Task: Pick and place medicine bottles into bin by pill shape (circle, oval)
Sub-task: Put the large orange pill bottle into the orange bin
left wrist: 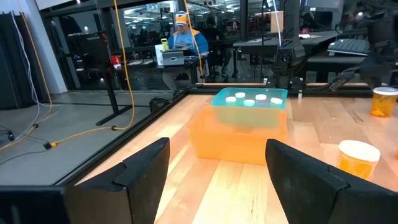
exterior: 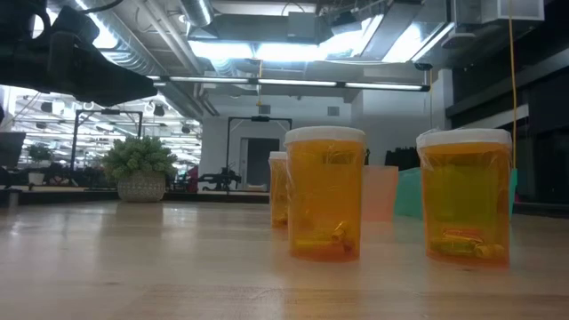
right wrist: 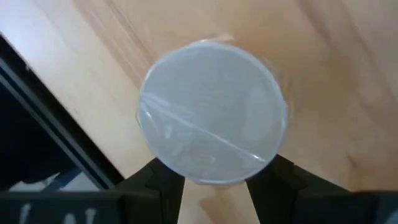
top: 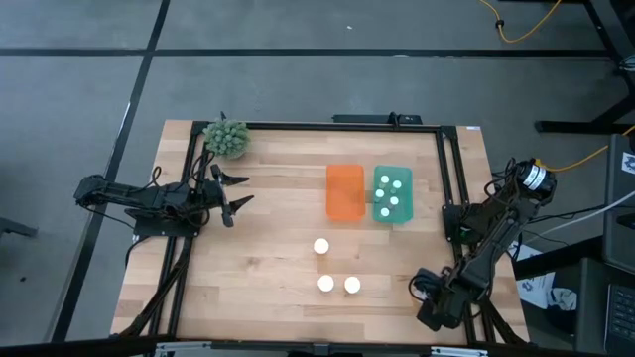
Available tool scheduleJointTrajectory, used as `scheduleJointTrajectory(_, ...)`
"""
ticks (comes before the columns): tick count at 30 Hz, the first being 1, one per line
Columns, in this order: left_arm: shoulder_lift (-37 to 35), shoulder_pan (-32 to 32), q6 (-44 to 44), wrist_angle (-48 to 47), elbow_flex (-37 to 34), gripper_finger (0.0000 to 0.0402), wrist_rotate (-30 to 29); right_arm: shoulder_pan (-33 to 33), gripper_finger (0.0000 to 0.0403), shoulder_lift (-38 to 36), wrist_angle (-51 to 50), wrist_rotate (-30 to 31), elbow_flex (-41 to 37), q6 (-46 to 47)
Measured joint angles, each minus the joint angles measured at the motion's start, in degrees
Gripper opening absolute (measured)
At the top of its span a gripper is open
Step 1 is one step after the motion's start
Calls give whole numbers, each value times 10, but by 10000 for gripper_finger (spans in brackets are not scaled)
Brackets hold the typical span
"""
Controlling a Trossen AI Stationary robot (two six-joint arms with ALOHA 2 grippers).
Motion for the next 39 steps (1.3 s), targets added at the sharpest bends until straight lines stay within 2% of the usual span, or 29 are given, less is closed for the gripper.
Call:
scheduleJointTrajectory(10, 0, 0, -1, 0, 0, 257, 0, -30, 157, 0, -61, 53, 0, -34)
scheduleJointTrajectory(23, 0, 0, -22, 0, 0, 257, 1, -133, 157, 0, -70, 181, 0, -257)
scheduleJointTrajectory(32, 0, 0, -27, 0, 0, 257, 1, -220, 157, 0, -64, 218, 0, -418)
scheduleJointTrajectory(39, 0, 0, -27, 0, 0, 257, 1, -288, 157, -1, -12, 235, 0, -537)
